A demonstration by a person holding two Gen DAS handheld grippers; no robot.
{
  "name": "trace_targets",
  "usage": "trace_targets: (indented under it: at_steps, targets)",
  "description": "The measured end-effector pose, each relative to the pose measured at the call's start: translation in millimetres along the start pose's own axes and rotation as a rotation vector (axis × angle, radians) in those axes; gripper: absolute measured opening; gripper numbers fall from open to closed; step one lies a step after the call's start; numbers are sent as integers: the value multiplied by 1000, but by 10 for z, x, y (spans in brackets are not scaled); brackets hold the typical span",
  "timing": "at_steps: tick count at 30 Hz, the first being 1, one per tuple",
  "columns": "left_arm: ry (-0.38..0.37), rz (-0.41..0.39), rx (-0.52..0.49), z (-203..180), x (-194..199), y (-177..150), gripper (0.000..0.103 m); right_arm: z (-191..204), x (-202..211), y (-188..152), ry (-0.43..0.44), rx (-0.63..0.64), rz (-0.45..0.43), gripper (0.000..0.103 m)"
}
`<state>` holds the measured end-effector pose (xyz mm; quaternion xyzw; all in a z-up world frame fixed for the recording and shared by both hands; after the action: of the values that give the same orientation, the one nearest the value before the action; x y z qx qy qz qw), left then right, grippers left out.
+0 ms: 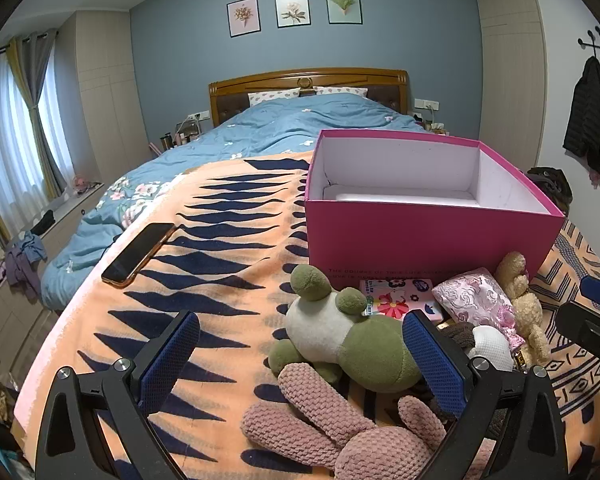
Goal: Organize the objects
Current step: 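Move the right gripper toward the brown knit monkey in the toy pile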
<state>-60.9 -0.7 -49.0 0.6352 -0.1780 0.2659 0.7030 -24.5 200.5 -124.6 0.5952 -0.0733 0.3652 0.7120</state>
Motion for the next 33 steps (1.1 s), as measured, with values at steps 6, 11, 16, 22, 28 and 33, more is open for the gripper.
trace_targets:
  at_steps: [6, 11, 16, 22, 28, 33]
  targets:
    - [-1, 0, 0, 0, 2, -4, 103, 2, 0, -15, 4, -1, 3, 103]
    - [0, 0, -3, -4, -1, -3, 103, -5, -14, -24, 9, -2, 8, 103]
    - [-6, 6, -2, -11, -17, -2, 103, -9, -22, -28, 17, -1, 17, 103]
    - [-16, 9, -11, -24, -29, -5, 103, -31, -58, -43, 34, -7, 36, 103]
    - [-30, 22, -3, -9, -69, -20, 103, -63, -121, -68, 23, -6, 65, 103]
    - [-37, 30, 5, 2, -103, -47, 103, -41, -146, -54, -22, 20, 82, 103]
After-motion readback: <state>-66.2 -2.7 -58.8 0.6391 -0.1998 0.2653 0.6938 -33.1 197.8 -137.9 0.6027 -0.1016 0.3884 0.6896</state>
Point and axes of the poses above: each gripper's, at about its wrist camera, not at the fingertips, and x roughly against the way its jaws point, z to its left, y to its top, the point moved 7 cm from there along -x, roughly the way its jaws point, and after that the axes turned 6 degrees about y, right-handed, at the moved point
